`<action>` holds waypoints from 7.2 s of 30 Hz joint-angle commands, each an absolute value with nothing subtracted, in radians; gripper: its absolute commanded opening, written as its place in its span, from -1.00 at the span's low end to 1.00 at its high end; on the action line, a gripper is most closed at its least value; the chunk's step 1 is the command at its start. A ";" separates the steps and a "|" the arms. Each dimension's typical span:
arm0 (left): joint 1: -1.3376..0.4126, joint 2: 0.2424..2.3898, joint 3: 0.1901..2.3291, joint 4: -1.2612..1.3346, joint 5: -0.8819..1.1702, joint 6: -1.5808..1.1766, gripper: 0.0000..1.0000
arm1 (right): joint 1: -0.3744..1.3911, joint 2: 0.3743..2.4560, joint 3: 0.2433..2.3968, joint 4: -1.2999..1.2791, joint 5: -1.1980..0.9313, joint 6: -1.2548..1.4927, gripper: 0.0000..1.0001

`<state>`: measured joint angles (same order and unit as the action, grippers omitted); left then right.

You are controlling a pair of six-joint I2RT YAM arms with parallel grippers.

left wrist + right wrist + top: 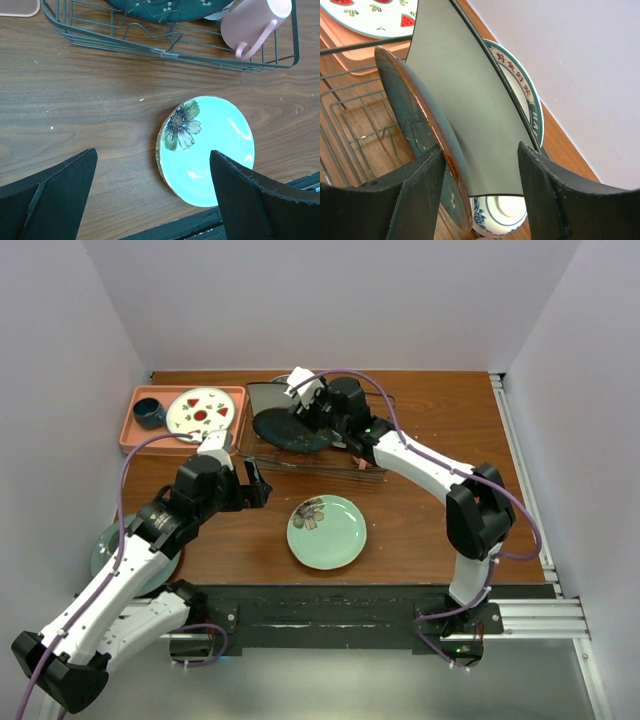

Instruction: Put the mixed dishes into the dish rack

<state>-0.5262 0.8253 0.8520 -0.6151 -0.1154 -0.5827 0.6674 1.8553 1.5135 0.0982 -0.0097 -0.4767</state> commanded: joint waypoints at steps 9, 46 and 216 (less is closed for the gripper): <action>-0.526 0.833 0.816 -0.540 -0.083 -0.581 1.00 | 0.658 1.664 1.506 0.153 -0.097 -0.316 0.29; -0.534 1.118 0.499 -0.063 0.278 -0.621 0.04 | 0.657 1.045 0.783 -0.267 -0.063 0.485 0.34; -0.709 0.744 1.072 -0.753 -0.339 -0.578 1.00 | 0.758 1.411 1.402 -0.034 -0.166 -0.749 -1.00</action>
